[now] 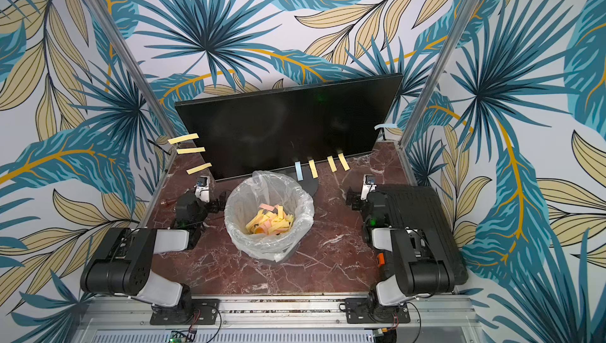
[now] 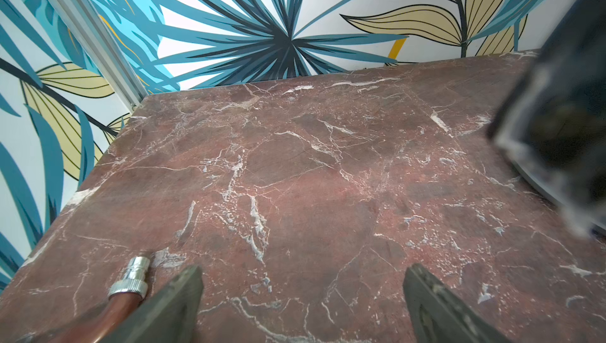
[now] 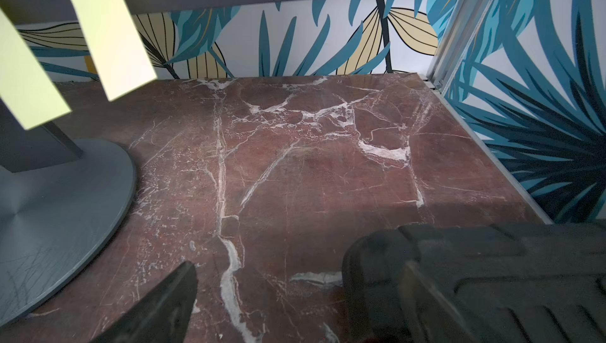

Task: Remove the sticky note from the monitor
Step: Tear off the sticky note from the monitor.

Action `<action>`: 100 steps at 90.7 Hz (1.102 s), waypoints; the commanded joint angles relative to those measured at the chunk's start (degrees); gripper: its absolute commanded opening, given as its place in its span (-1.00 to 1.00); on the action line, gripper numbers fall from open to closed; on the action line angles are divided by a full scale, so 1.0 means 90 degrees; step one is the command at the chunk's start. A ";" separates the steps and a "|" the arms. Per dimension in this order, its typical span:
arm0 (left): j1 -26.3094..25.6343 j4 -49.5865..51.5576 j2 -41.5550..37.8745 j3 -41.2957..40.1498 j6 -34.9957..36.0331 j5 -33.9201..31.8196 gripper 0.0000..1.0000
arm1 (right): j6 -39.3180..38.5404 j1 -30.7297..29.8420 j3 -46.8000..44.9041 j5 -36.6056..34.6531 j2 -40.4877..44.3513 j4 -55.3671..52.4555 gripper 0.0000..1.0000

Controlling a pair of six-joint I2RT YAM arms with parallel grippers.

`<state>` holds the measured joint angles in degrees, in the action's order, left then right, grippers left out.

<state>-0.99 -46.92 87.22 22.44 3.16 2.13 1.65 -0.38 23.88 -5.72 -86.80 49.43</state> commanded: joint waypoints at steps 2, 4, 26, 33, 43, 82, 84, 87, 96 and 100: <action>-0.0022 0.0017 -0.0030 0.0112 0.0023 -0.0047 1.00 | -0.0049 -0.0026 -0.0104 -0.0029 0.0006 0.0075 0.99; -0.0023 0.0017 -0.0025 0.0114 0.0023 -0.0048 1.00 | -0.0047 -0.0021 -0.0104 -0.0029 0.0004 0.0074 0.99; -0.0019 0.0017 -0.0032 0.0114 0.0022 -0.0048 1.00 | -0.0038 -0.0025 -0.0104 -0.0027 0.0006 0.0074 0.99; -0.0014 0.0014 -0.0023 0.0115 0.0024 -0.0047 1.00 | -0.0038 -0.0026 -0.0104 -0.0029 0.0004 0.0075 0.99; -0.0023 0.0017 -0.0028 0.0115 0.0023 -0.0042 1.00 | -0.0045 -0.0026 -0.0104 -0.0029 0.0003 0.0074 0.99; -0.0026 0.0011 -0.0032 0.0106 0.0025 -0.0039 1.00 | -0.0036 -0.0016 -0.0115 -0.0014 0.0011 0.0080 0.99; -0.0026 -0.0033 -0.0045 0.0088 0.0031 -0.0016 1.00 | -0.0027 -0.0016 -0.0124 -0.0028 0.0039 0.0120 0.99; -0.0026 -0.0089 -0.0113 0.0028 0.0046 0.0037 1.00 | -0.0023 -0.0016 -0.0112 -0.0081 0.0108 0.0064 0.99; -0.0026 -0.0032 -0.0607 -0.0157 0.0019 -0.0079 1.00 | 0.0130 -0.0016 0.0250 -0.0330 0.0946 -0.1394 0.99; -0.0026 0.0259 -0.0963 -0.0151 -0.0029 -0.0205 1.00 | 0.0171 -0.0016 0.0432 -0.0348 0.1288 -0.2061 0.99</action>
<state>-1.04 -46.63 85.23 21.76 3.18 2.00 1.89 -0.38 24.32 -6.63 -82.72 43.42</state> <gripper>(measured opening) 0.999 0.994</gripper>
